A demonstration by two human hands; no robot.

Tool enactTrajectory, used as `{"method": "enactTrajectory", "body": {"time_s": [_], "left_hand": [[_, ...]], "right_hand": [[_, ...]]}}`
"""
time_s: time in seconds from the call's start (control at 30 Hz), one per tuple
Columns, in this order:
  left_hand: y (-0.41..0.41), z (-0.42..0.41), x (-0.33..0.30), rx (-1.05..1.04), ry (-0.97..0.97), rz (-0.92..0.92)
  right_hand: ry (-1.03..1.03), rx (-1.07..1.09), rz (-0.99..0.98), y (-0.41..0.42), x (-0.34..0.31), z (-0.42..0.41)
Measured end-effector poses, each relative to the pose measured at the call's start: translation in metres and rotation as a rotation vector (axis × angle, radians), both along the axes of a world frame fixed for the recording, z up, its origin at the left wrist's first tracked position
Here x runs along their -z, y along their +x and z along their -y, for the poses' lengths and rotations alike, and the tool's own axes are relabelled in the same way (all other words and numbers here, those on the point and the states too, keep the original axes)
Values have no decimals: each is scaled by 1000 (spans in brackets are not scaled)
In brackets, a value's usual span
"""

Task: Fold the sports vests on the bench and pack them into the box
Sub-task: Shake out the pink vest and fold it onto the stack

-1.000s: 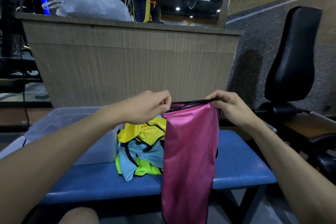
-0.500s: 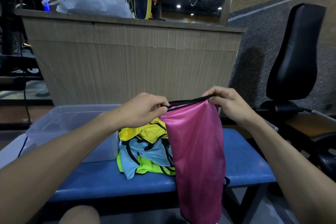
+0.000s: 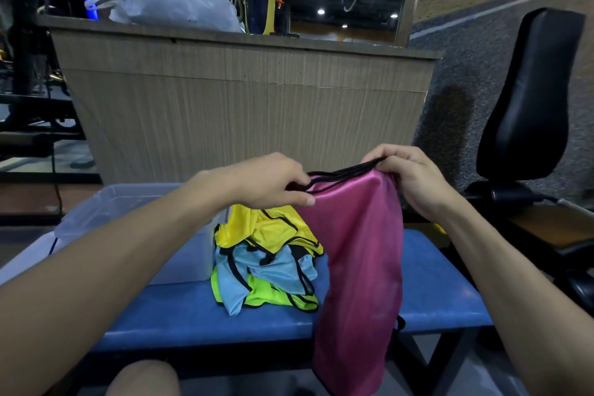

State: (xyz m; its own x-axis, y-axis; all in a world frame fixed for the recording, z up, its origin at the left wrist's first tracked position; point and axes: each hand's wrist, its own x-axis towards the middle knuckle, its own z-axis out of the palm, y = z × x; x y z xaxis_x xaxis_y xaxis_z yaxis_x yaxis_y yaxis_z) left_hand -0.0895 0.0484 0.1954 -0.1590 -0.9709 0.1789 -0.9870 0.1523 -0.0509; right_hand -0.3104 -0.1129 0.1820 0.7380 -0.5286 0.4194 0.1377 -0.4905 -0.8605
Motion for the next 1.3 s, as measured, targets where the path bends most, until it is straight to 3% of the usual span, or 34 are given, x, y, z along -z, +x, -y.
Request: {"method": "enactTrajectory", "body": {"time_s": [0.1,0.17,0.33,0.43,0.5,0.6,0.63,0.67,0.77,0.83,0.93,1.07,1.13,1.3], "left_hand": [[-1,-5,-4,91,-72,-311],[0,-6,-4,89,-120,-396],[3,-7,6,98,-347,113],[-3,-12,8,125,-469,258],[-11,-16,5,182,-433,117],[-25,-22,-4,267,-284,-343],[-28,-23,-6,275,-252,-383],[-28,-22,-8,267,-231,-329],[-19,-16,-12,109,-198,121],[-13,-12,-15,7,-204,276],[-12,-8,-19,42,-236,202],[-16,-16,-43,98,-73,-203],[-20,-20,-56,82,-28,-297],[-24,-11,-55,36,-178,33]], "right_hand": [[29,9,74,-6,-1,11],[50,25,109,-9,0,15],[70,1,166,-11,-4,13],[46,43,149,-13,-2,15],[35,86,136,-13,2,16],[81,69,116,-10,7,16],[113,43,124,-9,7,16],[153,18,141,-8,7,16],[224,-50,162,-13,1,18],[239,-101,137,-14,-4,19],[262,-107,155,-19,-11,18],[207,-82,45,-30,-15,29],[154,-90,-83,-36,-14,38],[160,-120,-166,-34,-17,40]]}}
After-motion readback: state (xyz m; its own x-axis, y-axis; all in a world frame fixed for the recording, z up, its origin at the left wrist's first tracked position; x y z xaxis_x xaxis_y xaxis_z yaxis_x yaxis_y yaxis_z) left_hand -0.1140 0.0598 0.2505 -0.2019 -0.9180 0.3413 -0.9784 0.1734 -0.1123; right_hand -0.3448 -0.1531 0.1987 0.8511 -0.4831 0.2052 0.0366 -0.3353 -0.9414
